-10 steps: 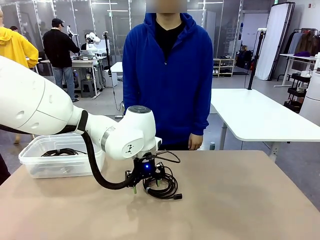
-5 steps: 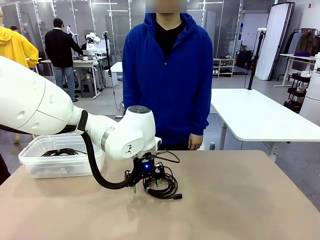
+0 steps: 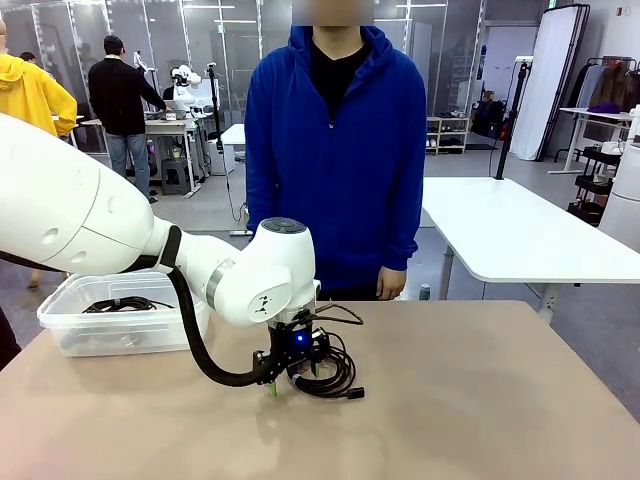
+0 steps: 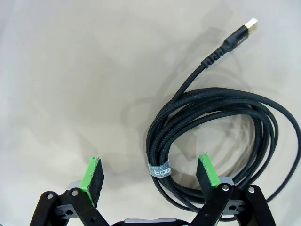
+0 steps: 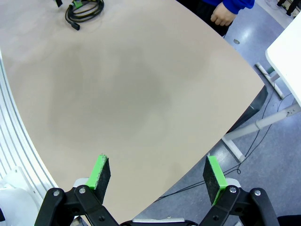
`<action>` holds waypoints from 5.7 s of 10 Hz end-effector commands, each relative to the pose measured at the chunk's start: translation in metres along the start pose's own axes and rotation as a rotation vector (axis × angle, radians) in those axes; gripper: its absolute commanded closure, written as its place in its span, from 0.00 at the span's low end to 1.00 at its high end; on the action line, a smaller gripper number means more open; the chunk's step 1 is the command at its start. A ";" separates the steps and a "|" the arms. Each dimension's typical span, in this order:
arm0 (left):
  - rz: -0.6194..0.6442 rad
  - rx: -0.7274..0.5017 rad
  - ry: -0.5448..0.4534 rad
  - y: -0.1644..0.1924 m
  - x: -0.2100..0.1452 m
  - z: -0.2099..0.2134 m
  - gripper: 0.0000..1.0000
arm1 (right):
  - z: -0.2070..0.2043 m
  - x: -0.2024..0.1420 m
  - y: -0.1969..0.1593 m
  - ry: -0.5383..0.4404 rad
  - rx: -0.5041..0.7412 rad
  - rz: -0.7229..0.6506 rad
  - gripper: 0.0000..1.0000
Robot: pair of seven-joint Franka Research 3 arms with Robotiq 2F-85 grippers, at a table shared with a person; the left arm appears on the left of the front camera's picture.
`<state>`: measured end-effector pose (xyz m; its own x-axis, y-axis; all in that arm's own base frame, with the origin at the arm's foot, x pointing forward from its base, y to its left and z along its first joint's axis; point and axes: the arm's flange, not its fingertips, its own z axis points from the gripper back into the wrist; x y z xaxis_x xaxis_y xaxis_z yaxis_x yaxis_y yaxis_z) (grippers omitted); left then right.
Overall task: Organize and store the cables.
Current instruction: Place the USB Extension Cable into the Organizing box.
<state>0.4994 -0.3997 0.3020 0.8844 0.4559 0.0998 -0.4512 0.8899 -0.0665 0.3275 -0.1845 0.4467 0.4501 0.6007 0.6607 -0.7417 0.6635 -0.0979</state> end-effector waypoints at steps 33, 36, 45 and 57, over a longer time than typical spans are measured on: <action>-0.376 -0.013 -0.123 0.010 -0.001 0.129 1.00 | 0.001 0.002 0.001 -0.001 0.001 -0.022 0.00; -0.328 -0.004 -0.111 0.004 0.008 0.141 1.00 | 0.001 0.002 0.001 -0.001 0.001 -0.022 0.00; -0.532 -0.049 -0.261 0.057 0.064 0.200 0.86 | 0.001 0.002 0.001 -0.001 0.001 -0.022 0.00; -0.451 -0.101 -0.185 0.279 0.255 0.243 0.86 | 0.001 0.002 0.001 -0.001 0.001 -0.022 0.00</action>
<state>0.5675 -0.0316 0.5451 0.9482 0.0405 0.3151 -0.0287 0.9987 -0.0420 0.3273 -0.1848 0.4468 0.4511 0.6004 0.6603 -0.7408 0.6645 -0.0981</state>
